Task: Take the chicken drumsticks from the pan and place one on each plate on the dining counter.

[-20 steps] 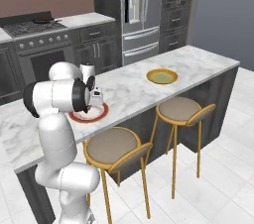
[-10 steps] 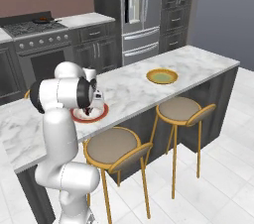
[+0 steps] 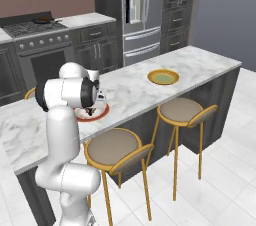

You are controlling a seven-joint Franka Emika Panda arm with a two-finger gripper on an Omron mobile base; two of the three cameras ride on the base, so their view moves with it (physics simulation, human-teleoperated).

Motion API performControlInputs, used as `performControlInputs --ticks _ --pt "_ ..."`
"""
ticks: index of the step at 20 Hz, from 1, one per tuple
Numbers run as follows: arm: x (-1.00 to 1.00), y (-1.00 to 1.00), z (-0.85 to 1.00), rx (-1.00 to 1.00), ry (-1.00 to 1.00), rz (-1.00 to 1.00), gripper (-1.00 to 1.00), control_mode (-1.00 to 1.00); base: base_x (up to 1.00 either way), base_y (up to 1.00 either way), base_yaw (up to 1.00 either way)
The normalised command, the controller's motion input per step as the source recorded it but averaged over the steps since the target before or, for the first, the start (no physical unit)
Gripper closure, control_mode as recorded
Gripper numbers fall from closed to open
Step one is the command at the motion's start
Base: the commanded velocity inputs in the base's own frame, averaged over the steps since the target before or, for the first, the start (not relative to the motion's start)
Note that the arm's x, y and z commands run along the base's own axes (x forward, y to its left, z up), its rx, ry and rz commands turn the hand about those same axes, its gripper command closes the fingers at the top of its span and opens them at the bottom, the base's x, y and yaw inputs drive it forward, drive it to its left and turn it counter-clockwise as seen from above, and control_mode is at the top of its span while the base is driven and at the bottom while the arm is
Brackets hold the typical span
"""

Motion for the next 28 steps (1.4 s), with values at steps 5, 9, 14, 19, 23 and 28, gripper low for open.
performControlInputs --ticks 5,9,14,19,23,28 --pt "0.02 0.0 0.01 0.0 0.0 0.0 -1.0 -1.0 0.0 0.0 0.0" --pt "0.0 0.0 0.12 0.0 0.0 0.0 -1.0 -1.0 0.0 0.0 0.0" --pt "-0.16 0.0 0.42 0.0 -0.01 0.0 -1.0 -1.0 0.0 0.0 0.0" --pt "-0.57 -0.08 0.4 0.0 -0.01 0.0 -1.0 -1.0 0.0 0.0 0.0" --pt "-0.91 -0.12 0.2 0.0 0.0 0.0 -1.0 -1.0 0.0 0.0 0.0" --pt "-0.9 -0.25 0.12 0.0 0.0 -0.01 -1.0 -1.0 0.0 0.0 0.0"
